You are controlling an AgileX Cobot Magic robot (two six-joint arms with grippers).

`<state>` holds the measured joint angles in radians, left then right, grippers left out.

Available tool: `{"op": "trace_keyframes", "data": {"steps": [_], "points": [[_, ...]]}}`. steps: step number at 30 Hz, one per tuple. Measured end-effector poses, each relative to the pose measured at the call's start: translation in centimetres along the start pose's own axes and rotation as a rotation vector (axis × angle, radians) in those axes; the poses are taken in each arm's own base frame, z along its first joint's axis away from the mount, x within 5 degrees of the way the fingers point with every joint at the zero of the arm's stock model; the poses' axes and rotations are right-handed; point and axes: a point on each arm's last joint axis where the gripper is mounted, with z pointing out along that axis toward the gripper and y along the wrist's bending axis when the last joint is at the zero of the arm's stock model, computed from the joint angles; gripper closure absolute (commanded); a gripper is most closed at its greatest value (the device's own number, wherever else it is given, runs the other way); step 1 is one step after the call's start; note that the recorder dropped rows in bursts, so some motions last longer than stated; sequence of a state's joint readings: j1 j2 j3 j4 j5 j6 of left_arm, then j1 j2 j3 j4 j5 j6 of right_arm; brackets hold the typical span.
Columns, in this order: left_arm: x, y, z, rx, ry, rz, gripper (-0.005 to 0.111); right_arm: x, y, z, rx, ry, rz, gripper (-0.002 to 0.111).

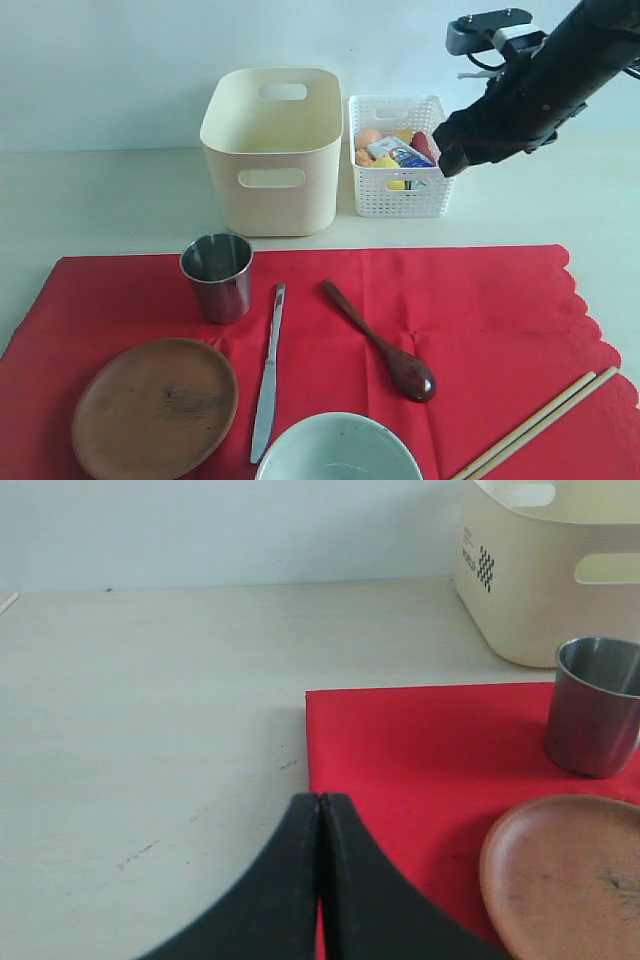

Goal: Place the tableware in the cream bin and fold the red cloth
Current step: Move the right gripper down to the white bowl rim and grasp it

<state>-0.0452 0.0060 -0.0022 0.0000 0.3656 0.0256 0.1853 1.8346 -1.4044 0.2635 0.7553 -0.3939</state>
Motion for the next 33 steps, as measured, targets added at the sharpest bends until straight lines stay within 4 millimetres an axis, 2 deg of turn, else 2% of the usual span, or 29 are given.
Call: {"op": "trace_keyframes", "data": {"steps": [6, 13, 16, 24, 26, 29, 33], "points": [[0.0, 0.0, 0.0, 0.000, 0.000, 0.000, 0.107, 1.9, 0.9, -0.5, -0.054, 0.033, -0.022, 0.047], [0.0, 0.0, 0.0, 0.000, 0.000, 0.000, 0.107, 2.0, 3.0, -0.3, -0.248, -0.014, 0.016, 0.047], [0.0, 0.0, 0.0, 0.000, 0.000, 0.000, 0.107, 1.7, 4.9, -0.3, -0.310, -0.028, 0.000, 0.047], [0.0, 0.0, 0.0, 0.000, 0.000, 0.000, 0.107, 1.8, 13.3, 0.0, -0.441, -0.006, -0.147, 0.047], [0.0, 0.0, 0.0, 0.000, 0.000, 0.000, 0.107, 2.0, 14.8, 0.0, -0.460, 0.001, -0.181, 0.047], [0.0, 0.0, 0.0, 0.000, 0.000, 0.000, 0.107, 2.5, 16.3, 0.0, -0.461, 0.024, -0.255, 0.047], [0.0, 0.0, 0.0, 0.000, 0.000, 0.000, 0.107, 4.0, 17.8, 0.1, -0.427, 0.132, -0.446, 0.047]]}}
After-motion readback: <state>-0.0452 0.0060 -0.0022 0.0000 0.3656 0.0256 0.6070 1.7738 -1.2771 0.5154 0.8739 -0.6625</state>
